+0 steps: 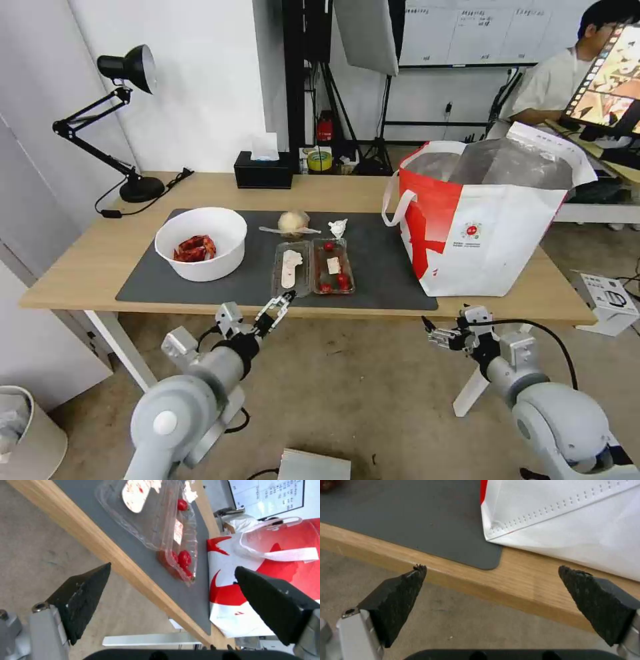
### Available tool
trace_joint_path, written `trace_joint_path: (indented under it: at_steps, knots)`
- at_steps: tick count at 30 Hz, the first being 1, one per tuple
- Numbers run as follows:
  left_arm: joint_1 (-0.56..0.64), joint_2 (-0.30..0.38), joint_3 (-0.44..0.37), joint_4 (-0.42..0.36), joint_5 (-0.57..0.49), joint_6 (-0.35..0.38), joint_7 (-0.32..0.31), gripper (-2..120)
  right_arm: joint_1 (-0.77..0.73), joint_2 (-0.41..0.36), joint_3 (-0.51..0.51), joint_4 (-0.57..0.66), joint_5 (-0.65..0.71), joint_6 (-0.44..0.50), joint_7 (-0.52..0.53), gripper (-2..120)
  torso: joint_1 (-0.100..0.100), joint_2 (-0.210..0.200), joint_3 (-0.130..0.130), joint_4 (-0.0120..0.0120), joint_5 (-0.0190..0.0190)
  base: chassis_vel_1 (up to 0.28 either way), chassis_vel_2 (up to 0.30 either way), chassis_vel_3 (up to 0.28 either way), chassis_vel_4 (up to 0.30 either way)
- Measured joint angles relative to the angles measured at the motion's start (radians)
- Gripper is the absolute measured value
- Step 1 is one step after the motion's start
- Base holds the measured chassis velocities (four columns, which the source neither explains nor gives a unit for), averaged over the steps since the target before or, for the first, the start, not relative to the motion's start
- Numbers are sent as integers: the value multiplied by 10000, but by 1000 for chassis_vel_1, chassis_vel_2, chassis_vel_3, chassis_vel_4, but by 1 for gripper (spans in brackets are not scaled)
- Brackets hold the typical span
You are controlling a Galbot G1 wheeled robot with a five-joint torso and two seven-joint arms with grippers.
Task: Pick up the trash from the table and place it into the takeout bag.
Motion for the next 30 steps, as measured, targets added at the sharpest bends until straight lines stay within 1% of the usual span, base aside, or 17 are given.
trace_joint_path:
  at_steps: [7, 12, 18, 24, 30]
  knots:
    - [-532, -131, 328, 277, -127, -92, 20, 100, 20, 20, -14, 4, 130, 73, -80, 100, 0, 0, 0, -1, 0, 0, 0, 0, 0]
    - [-685, -217, 451, 423, -151, -178, 19, 100, 24, 49, -40, 25, 185, 144, -167, 100, 0, 0, 0, -1, 0, 0, 0, 0, 0]
    - [-1015, -468, 668, 839, -171, -256, 22, 100, 50, 81, -68, 41, 225, 184, -183, 100, 0, 0, 0, 0, 0, 0, 0, 0, 0]
    - [-1394, -616, 702, 1185, -229, -405, -16, 100, 52, 64, -67, 32, 227, 188, -183, 100, 0, 0, 0, -1, 0, 0, 0, 0, 0]
    - [-1556, -615, 734, 1371, -284, -426, -64, 100, 54, 54, -56, -17, 227, 203, -182, 100, 0, -1, 0, 0, 0, 0, 0, 0, 0]
